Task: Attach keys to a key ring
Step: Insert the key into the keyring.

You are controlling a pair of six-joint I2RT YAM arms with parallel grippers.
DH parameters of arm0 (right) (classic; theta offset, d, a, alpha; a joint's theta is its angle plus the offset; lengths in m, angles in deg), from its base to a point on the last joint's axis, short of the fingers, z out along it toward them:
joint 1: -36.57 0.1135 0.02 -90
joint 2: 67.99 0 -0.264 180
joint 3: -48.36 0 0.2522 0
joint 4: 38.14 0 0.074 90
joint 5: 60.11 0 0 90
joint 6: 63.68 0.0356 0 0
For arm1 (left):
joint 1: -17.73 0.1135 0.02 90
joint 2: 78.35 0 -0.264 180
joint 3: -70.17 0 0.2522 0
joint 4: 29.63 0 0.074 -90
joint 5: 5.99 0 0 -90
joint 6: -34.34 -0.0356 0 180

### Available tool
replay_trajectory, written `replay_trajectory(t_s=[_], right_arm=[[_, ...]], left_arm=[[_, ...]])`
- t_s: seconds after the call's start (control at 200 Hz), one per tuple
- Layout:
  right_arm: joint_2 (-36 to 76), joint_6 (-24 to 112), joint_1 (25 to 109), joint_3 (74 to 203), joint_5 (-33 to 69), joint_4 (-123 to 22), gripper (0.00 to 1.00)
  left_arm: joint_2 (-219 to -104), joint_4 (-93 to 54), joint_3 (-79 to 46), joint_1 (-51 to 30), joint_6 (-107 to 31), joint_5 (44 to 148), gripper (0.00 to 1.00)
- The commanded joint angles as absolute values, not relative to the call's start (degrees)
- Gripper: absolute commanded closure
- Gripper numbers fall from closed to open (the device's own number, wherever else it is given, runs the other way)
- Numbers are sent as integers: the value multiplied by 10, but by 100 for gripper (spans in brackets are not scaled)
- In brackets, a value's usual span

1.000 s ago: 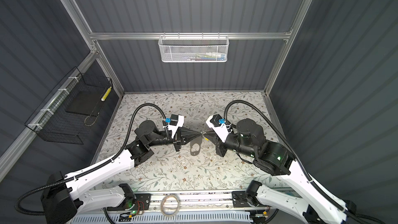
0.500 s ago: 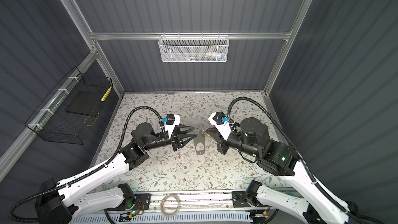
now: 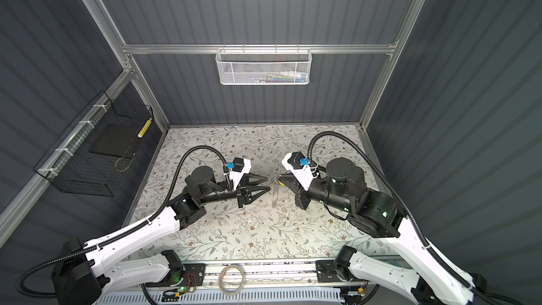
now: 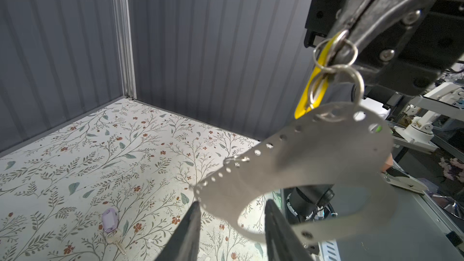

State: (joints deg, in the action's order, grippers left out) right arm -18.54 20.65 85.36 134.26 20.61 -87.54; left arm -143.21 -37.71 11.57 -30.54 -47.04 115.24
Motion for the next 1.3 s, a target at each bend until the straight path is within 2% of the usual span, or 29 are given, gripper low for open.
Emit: replay_trajectory(t_s=[0.0,0.29,0.795,0.855,0.971,1.051,1.296], right_arm=[[-182,198,842,1359,167,-874,100],[-171,200,823,1359,128,-871,100],[-152,216,772,1360,-6,-852,100],[-152,217,769,1359,-7,-850,100],[-151,218,764,1358,-5,-847,100],[-151,220,759,1356,-5,-845,100],[-149,227,746,1347,12,-840,100]], left_arm=[[-1434,-387,82,-303,-491,1193,57],[-1435,-360,59,-304,-504,1229,51],[-1457,-337,37,-304,-515,1255,50],[-1458,-333,35,-304,-514,1259,55],[-1459,-320,31,-304,-514,1263,76],[-1459,-316,30,-304,-514,1259,86],[-1459,-294,19,-304,-513,1232,96]])
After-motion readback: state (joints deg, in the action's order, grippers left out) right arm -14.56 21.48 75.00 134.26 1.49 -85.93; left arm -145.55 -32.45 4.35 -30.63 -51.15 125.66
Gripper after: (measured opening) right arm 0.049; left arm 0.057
